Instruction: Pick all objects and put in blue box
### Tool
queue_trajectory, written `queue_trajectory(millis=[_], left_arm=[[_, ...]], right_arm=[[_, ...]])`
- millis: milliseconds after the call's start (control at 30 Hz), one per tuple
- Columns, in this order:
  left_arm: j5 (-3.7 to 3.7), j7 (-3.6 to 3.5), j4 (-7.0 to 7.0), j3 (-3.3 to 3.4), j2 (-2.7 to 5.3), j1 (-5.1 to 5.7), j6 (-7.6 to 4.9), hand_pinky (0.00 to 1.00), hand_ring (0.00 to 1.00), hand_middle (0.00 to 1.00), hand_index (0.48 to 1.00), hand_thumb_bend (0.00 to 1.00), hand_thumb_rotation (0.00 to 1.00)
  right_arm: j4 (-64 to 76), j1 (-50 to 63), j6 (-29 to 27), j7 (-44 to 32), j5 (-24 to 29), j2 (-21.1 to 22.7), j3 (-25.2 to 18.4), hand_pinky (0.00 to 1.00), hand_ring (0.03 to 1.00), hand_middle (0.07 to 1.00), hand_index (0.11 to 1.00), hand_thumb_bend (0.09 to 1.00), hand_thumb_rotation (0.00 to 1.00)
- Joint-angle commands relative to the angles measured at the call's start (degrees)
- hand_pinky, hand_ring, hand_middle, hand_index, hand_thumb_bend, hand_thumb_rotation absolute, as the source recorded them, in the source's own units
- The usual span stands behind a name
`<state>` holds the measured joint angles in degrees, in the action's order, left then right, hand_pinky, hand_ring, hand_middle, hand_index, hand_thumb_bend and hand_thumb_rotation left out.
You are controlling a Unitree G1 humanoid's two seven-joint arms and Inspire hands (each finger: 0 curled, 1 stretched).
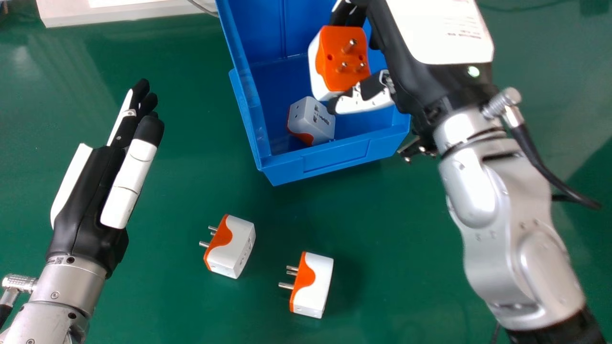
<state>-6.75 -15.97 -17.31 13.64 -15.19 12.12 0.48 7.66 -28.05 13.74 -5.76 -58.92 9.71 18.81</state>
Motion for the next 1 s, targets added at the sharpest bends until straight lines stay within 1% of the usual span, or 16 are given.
queue_trajectory(millis=[0,133,233,333,500,667,800,967], left_arm=[[0.18,0.35,-0.81,-0.04,-0.36,-0.05,-1.06,0.98,1.0,1.0,1.0,0.84,0.97],[0.27,0.57,-0.97,-0.31,-0.17,0.11,-0.98,0.98,1.0,1.0,1.0,0.84,0.97],[0.19,0.68,-1.13,-0.34,-0.17,0.34,-0.86,0.98,1.0,1.0,1.0,0.84,0.96],[0.07,0.81,-1.27,-0.34,-0.2,0.43,-0.65,0.97,1.0,1.0,1.0,0.84,0.96],[0.18,1.21,-2.18,-0.77,-0.06,0.91,-0.52,0.97,1.0,1.0,1.0,0.85,0.96],[-0.03,1.37,-2.8,-0.97,-0.08,1.28,-0.42,0.97,1.0,1.0,1.0,0.85,0.97],[-0.07,1.4,-3.43,-1.22,0.07,1.74,-0.63,0.96,1.0,1.0,1.0,0.84,0.97],[-0.11,1.44,-3.33,-1.38,0.29,2.0,-1.14,0.96,1.0,1.0,1.0,0.84,0.97]], right_arm=[[-1.94,-4.21,0.16,1.87,-0.66,-0.68,0.48,0.33,0.431,0.542,0.523,0.49,0.0],[-10.95,-9.35,-1.42,5.29,-0.21,-0.53,1.74,0.32,0.431,0.541,0.531,0.49,0.0],[-18.26,-13.76,-2.14,7.48,0.08,-0.42,2.67,0.32,0.434,0.543,0.528,0.491,0.0],[-25.91,-18.06,-3.14,9.47,1.52,-0.84,3.08,0.32,0.435,0.543,0.526,0.491,0.0],[-37.27,-24.73,-3.19,11.51,3.12,-1.66,4.44,0.32,0.437,0.54,0.515,0.493,0.0],[-45.96,-29.85,-2.9,13.15,3.35,-2.39,6.4,0.32,0.438,0.532,0.495,0.495,0.0],[-53.7,-34.16,-3.49,14.7,4.41,-3.35,7.64,0.32,0.439,0.527,0.48,0.497,0.0],[-60.85,-37.87,-4.18,17.11,5.45,-4.03,9.65,0.33,0.439,0.525,0.465,0.498,0.0]])
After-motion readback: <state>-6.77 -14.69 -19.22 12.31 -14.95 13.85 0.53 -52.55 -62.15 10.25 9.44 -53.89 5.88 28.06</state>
